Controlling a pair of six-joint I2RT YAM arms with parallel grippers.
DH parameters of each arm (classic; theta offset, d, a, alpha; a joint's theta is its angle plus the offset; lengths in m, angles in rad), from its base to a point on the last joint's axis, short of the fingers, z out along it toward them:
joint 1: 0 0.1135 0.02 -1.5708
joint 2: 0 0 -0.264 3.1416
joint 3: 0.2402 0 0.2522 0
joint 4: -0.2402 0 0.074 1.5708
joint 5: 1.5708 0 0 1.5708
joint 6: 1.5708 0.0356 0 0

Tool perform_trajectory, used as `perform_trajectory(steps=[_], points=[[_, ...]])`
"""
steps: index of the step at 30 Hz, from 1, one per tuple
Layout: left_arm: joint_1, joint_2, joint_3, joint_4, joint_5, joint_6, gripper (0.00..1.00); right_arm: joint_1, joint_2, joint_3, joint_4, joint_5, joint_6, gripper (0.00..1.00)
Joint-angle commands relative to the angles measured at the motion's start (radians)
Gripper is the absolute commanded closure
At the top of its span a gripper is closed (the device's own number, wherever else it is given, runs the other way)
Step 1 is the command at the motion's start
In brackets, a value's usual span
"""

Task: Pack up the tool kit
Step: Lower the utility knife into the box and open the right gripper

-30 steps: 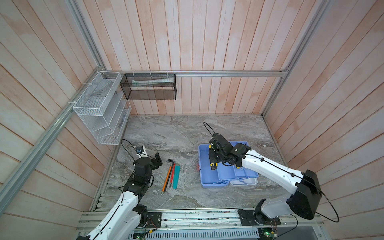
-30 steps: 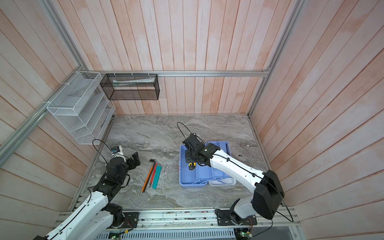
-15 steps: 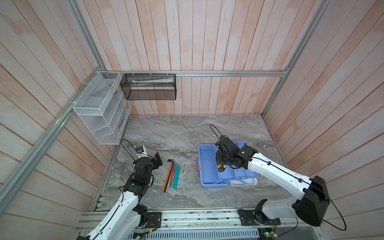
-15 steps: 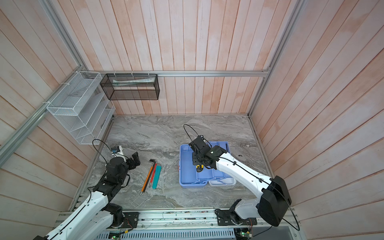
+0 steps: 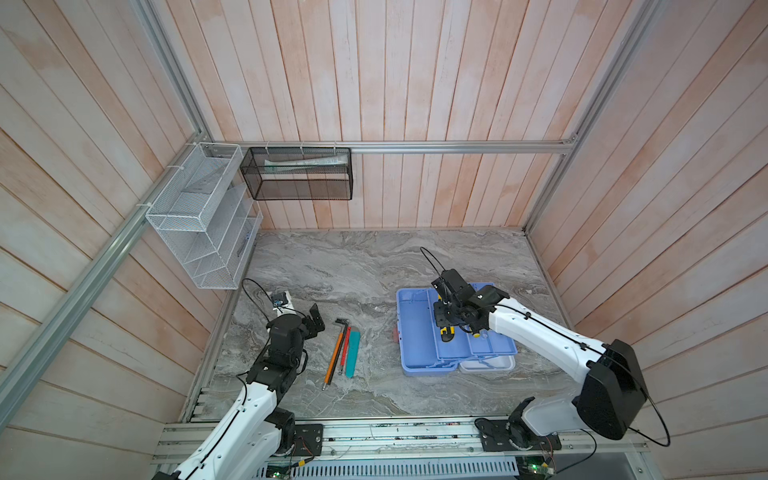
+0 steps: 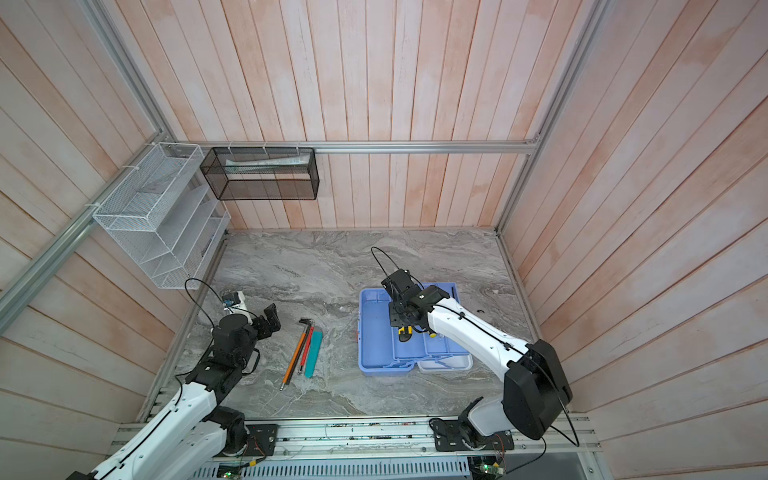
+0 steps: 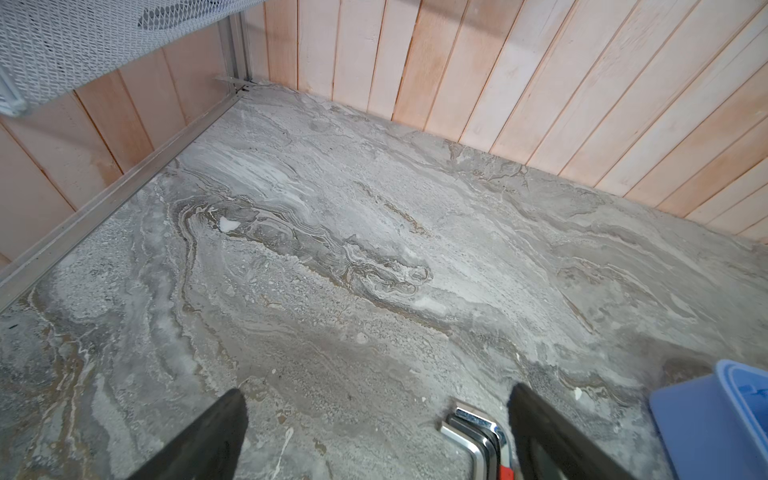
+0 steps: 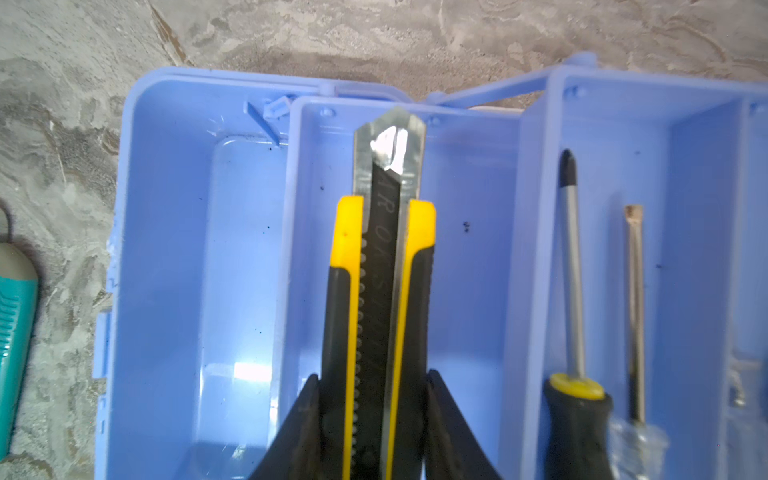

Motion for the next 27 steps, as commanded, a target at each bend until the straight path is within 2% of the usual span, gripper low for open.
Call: perform_trajectory(steps=[1,6,10,12,16,19,27], points=[[0.006,0.011,0.004,0.007,-0.011,-0.005,0.01,-0.001,0.046,0.013,0.0,-0.017,-0.029,1.0],[0.006,0.011,0.004,0.005,-0.013,-0.006,0.01,-0.002,0.078,0.012,0.002,-0.022,-0.013,0.98],[0.006,-0.004,-0.003,0.005,-0.015,-0.007,0.01,-0.001,0.068,0.02,0.005,-0.007,0.002,0.82],[0.006,0.0,-0.001,0.005,-0.013,-0.007,0.01,-0.001,0.067,0.032,-0.005,0.002,0.004,0.78],[0.006,0.008,0.003,0.005,-0.013,-0.006,0.01,-0.001,0.083,0.094,-0.093,0.059,0.011,0.64],[0.006,0.006,0.002,0.005,-0.013,-0.006,0.01,-0.001,0.074,0.128,-0.127,0.08,0.008,0.6],[0.006,-0.015,-0.007,0.003,-0.015,-0.008,0.01,0.029,0.076,0.195,-0.13,0.059,0.013,0.56]])
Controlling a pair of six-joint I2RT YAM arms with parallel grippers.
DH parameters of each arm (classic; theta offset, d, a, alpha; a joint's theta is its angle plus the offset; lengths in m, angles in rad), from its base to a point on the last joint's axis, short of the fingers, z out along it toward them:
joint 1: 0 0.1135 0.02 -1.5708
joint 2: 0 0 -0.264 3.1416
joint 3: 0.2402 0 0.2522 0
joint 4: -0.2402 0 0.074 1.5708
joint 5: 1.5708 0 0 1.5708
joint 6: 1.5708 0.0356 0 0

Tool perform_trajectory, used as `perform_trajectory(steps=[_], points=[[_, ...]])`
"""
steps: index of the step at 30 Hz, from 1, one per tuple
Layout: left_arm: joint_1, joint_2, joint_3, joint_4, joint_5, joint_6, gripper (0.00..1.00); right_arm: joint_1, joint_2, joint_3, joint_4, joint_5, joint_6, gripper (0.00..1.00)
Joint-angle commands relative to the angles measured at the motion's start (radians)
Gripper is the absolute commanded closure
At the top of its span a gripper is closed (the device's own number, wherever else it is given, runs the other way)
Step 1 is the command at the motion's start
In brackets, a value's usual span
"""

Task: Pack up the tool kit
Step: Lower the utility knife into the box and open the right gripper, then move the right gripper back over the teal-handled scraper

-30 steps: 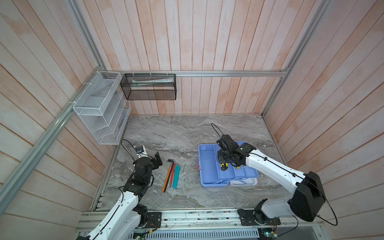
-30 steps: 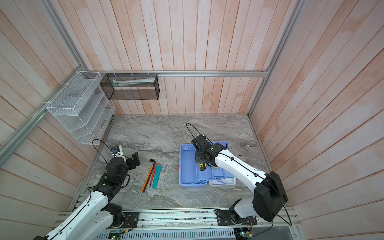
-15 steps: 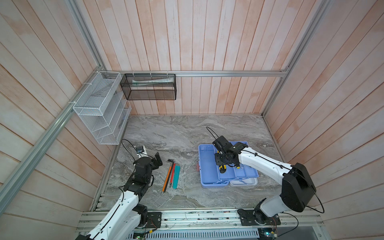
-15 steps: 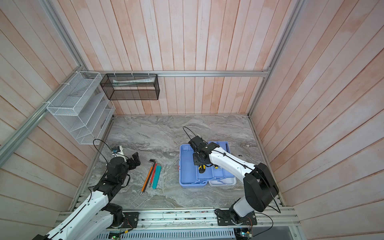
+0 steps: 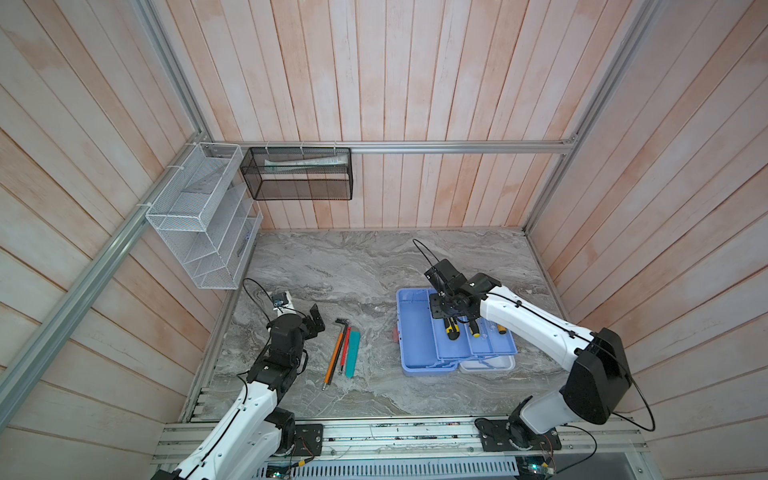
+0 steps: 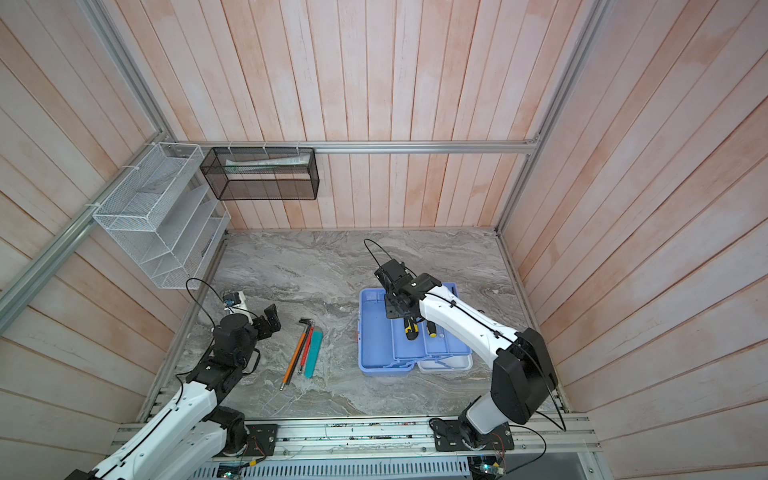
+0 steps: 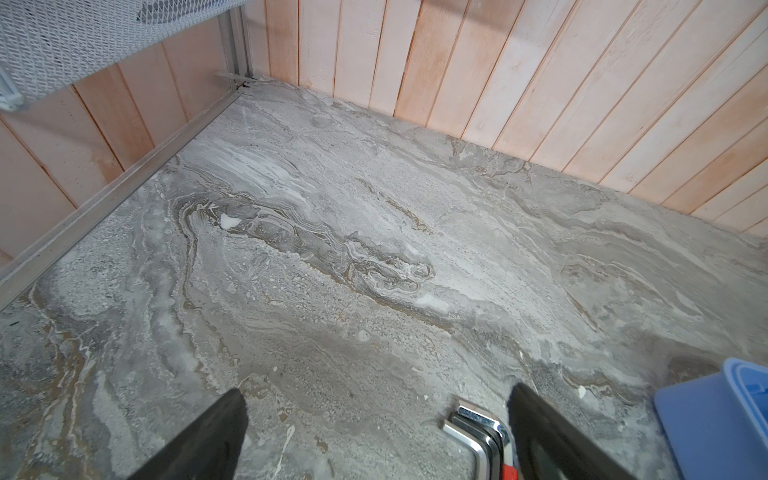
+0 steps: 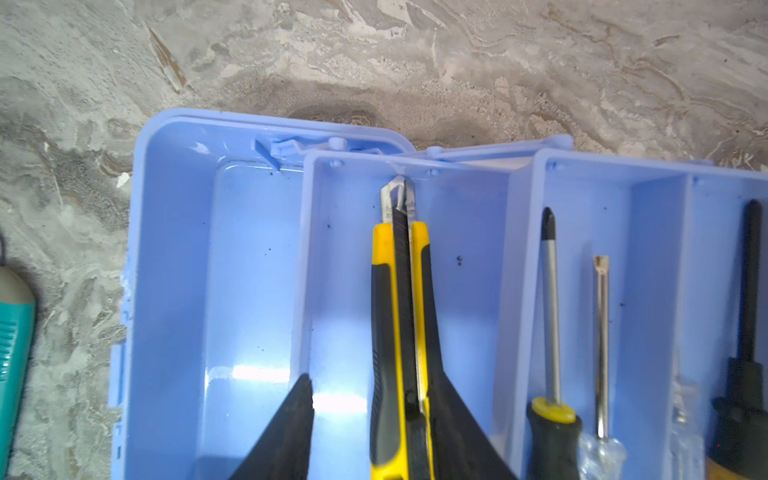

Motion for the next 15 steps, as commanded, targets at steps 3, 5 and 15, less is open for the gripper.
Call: perform_trajectory(steps=[3,5,15], points=[[0.006,-0.025,-0.009,0.003,-0.015,-0.008,0.01,0.059,0.017,0.079,-0.045,0.033,0.027,0.55],[0.006,-0.024,-0.008,0.003,-0.015,-0.009,0.0,0.093,0.029,0.103,-0.039,0.033,0.042,0.55],[0.006,-0.024,-0.008,0.002,-0.017,-0.01,0.01,0.323,0.195,0.113,0.251,-0.113,0.192,0.52]])
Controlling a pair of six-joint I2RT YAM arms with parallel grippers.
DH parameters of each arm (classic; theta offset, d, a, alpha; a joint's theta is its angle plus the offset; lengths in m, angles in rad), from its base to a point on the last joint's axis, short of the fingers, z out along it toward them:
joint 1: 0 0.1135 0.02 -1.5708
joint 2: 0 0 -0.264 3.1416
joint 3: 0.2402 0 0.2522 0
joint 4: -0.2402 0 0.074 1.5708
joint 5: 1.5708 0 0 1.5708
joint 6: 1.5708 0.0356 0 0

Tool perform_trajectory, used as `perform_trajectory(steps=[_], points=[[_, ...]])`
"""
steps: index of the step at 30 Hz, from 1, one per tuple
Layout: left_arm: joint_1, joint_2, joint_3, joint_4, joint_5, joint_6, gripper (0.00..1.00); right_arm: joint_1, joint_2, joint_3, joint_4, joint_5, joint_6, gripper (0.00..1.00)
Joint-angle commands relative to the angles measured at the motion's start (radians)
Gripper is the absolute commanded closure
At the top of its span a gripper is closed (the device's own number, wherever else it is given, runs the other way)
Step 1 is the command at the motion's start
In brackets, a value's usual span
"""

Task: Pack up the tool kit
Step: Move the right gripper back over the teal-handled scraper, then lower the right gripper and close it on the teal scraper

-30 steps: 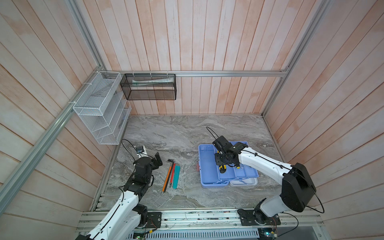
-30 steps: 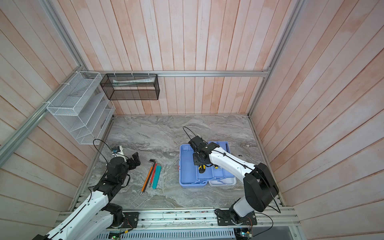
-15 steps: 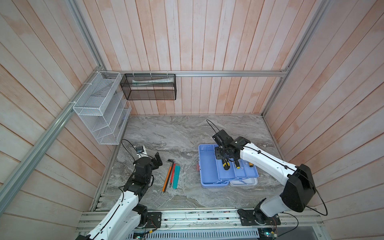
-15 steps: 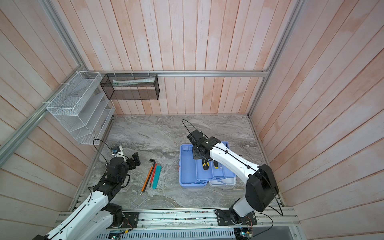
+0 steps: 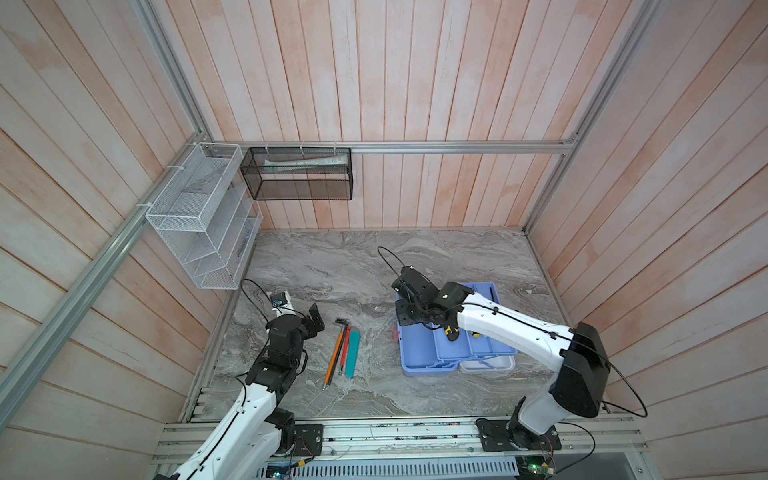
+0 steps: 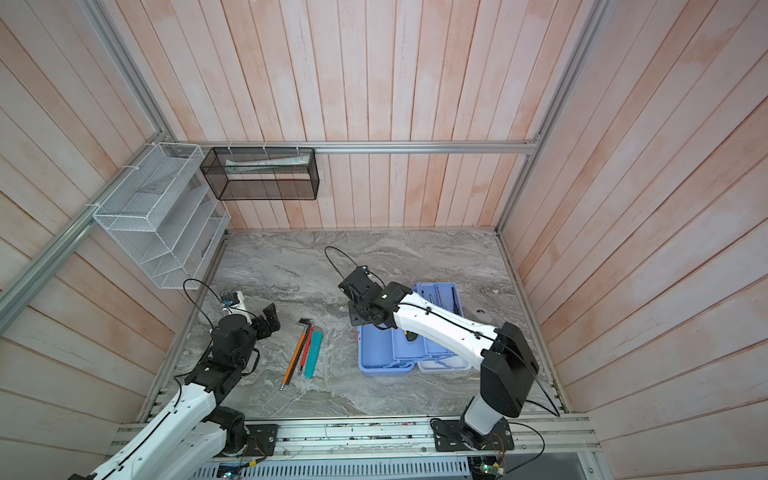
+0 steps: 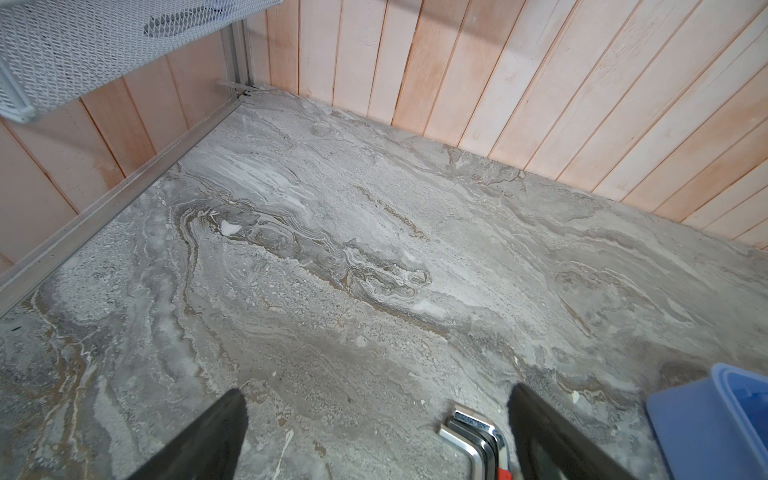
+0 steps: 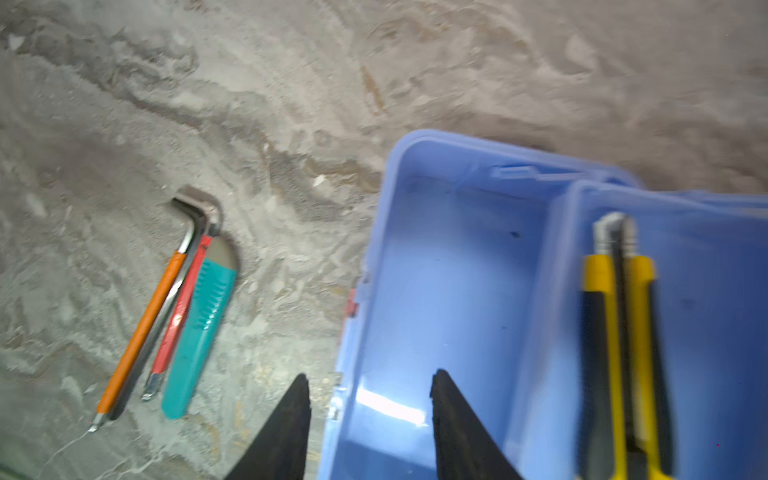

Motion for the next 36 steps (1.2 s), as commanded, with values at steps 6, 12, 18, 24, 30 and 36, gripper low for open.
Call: perform_trajectory(steps=[6,12,18,24,30,36], points=[[0.006,-0.03,-0.016,0.0,-0.023,-0.013,0.0,0.161,0.274,0.167,0.073,-0.049,0.11,0.49],[0.006,-0.037,-0.019,-0.001,-0.023,-0.013,0.0,0.203,0.434,0.279,0.055,-0.062,0.139,0.48],[0.006,-0.051,-0.025,-0.002,-0.025,-0.014,0.0,0.212,0.504,0.321,0.04,-0.057,0.142,0.48],[0.006,-0.058,-0.027,-0.003,-0.028,-0.016,0.01,0.212,0.524,0.32,0.029,-0.041,0.148,0.48],[0.006,-0.057,-0.027,-0.003,-0.027,-0.014,0.0,0.212,0.567,0.361,0.0,-0.047,0.138,0.48],[0.006,-0.066,-0.03,-0.004,-0.028,-0.016,0.0,0.21,0.576,0.372,-0.034,-0.028,0.139,0.48]])
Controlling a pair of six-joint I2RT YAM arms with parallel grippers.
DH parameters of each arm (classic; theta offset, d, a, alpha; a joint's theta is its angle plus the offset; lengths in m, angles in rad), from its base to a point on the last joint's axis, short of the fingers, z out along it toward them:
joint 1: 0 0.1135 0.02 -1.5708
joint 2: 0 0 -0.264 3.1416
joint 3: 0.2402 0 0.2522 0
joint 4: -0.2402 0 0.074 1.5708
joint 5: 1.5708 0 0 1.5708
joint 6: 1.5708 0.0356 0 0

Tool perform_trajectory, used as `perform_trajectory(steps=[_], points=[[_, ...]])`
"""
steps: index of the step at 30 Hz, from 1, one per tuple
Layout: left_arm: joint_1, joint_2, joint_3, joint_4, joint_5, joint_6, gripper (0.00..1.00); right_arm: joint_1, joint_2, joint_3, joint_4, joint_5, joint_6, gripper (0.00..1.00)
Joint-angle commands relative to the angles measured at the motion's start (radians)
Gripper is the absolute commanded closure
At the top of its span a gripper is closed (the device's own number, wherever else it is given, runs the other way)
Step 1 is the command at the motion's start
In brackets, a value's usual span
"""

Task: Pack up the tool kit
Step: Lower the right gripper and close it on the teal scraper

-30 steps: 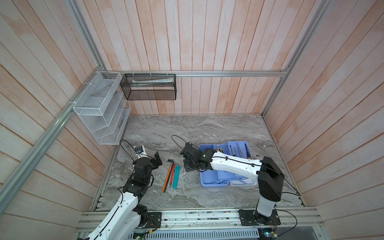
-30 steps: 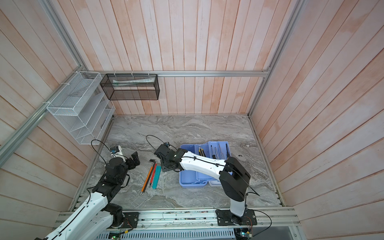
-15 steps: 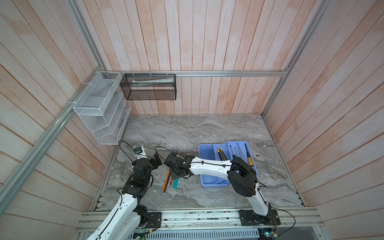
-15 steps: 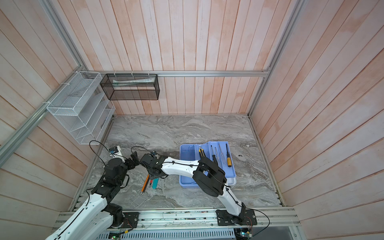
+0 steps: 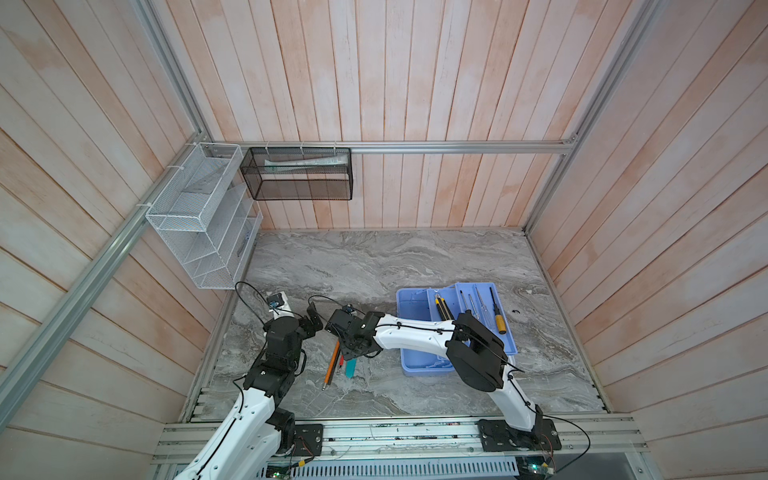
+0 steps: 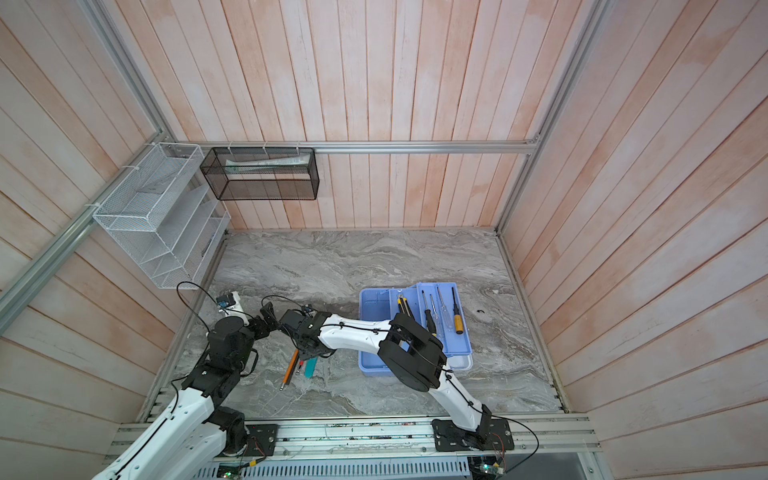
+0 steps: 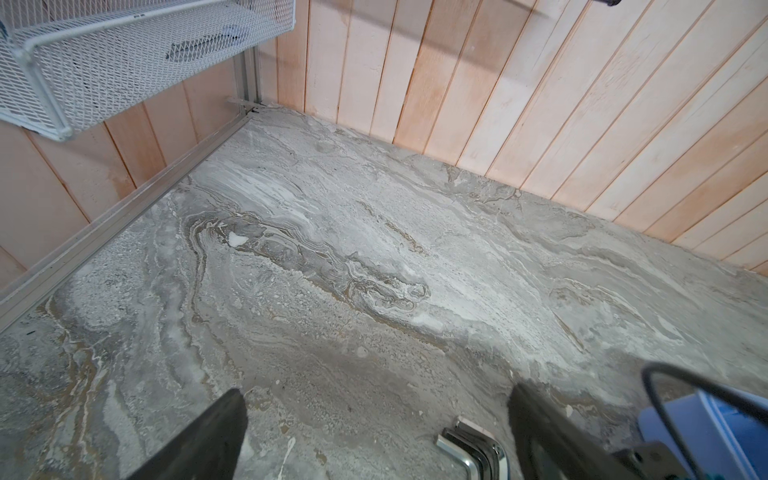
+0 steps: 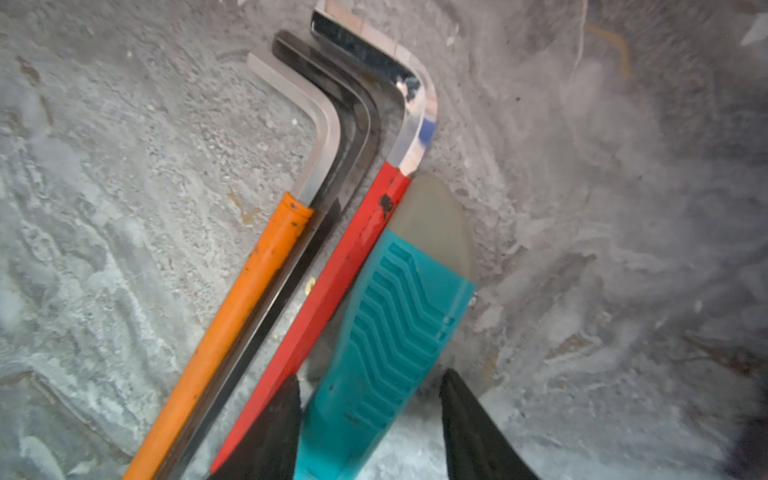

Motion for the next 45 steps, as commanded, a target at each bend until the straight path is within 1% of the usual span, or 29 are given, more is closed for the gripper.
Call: perform_trajectory(steps=[1,6,9,13,15,20,25,34,39,43,45], points=[[0.006,-0.017,-0.024,-0.004,-0.01,-0.008,0.0,0.003,0.022,0.023,-0.06,0.027,0.01,0.48],[0.006,-0.013,-0.022,-0.003,-0.01,-0.009,0.0,0.0,-0.001,0.002,-0.106,0.053,0.02,0.48],[0.006,-0.011,-0.02,-0.002,-0.01,-0.008,0.0,-0.002,-0.031,-0.027,-0.104,0.066,0.006,0.48],[0.006,-0.011,-0.02,-0.002,-0.01,-0.009,0.0,-0.006,-0.049,-0.066,-0.029,0.045,-0.037,0.48],[0.006,-0.01,-0.021,-0.002,-0.01,-0.008,0.0,-0.012,-0.038,-0.066,0.003,0.022,-0.055,0.47],[0.006,-0.009,-0.021,-0.002,-0.011,-0.008,0.0,-0.026,-0.001,-0.034,-0.017,0.041,-0.057,0.47],[0.006,-0.009,-0.02,-0.004,-0.012,-0.009,0.0,-0.043,-0.006,-0.076,0.037,0.033,-0.06,0.47],[0.006,-0.01,-0.02,-0.004,-0.011,-0.011,0.0,-0.038,0.053,-0.008,-0.015,0.038,-0.07,0.49],[0.006,-0.012,-0.022,-0.004,-0.011,-0.01,0.0,-0.026,0.073,0.023,-0.019,0.032,-0.071,0.54],[0.006,-0.013,-0.022,-0.004,-0.011,-0.009,0.0,-0.026,0.078,0.034,-0.046,0.047,-0.065,0.61],[0.006,-0.014,-0.022,-0.004,-0.01,-0.008,0.0,-0.028,0.071,0.031,-0.059,0.062,-0.064,0.67]])
